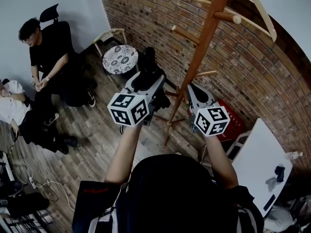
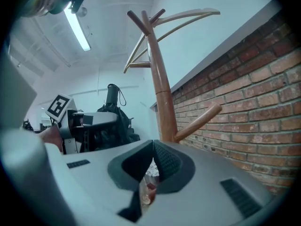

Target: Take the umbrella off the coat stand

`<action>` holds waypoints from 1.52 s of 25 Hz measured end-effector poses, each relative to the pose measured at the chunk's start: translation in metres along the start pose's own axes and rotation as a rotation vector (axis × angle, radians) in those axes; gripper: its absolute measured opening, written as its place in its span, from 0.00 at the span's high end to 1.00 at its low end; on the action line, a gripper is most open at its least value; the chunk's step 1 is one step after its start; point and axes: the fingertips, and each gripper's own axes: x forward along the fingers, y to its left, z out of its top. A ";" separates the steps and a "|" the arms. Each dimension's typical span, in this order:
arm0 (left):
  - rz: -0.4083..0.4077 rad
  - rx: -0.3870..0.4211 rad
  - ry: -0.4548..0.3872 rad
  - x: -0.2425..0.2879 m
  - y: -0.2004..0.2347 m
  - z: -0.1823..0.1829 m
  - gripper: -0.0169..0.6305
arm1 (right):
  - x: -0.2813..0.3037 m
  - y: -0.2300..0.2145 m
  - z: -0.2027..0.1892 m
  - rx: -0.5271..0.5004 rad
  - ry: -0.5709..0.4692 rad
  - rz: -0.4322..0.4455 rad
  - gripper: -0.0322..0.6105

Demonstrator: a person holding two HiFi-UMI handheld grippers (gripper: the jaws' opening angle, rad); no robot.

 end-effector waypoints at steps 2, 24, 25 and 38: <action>-0.007 -0.005 0.010 -0.002 0.001 -0.004 0.54 | -0.002 0.002 -0.001 0.001 0.003 -0.009 0.90; -0.070 -0.041 0.064 -0.056 0.005 -0.035 0.54 | -0.025 0.048 -0.023 0.021 0.020 -0.087 0.90; -0.073 -0.042 0.067 -0.057 0.005 -0.036 0.54 | -0.027 0.049 -0.024 0.021 0.019 -0.091 0.90; -0.093 -0.028 0.078 -0.071 -0.011 -0.048 0.54 | -0.051 0.053 -0.019 0.021 -0.020 -0.116 0.90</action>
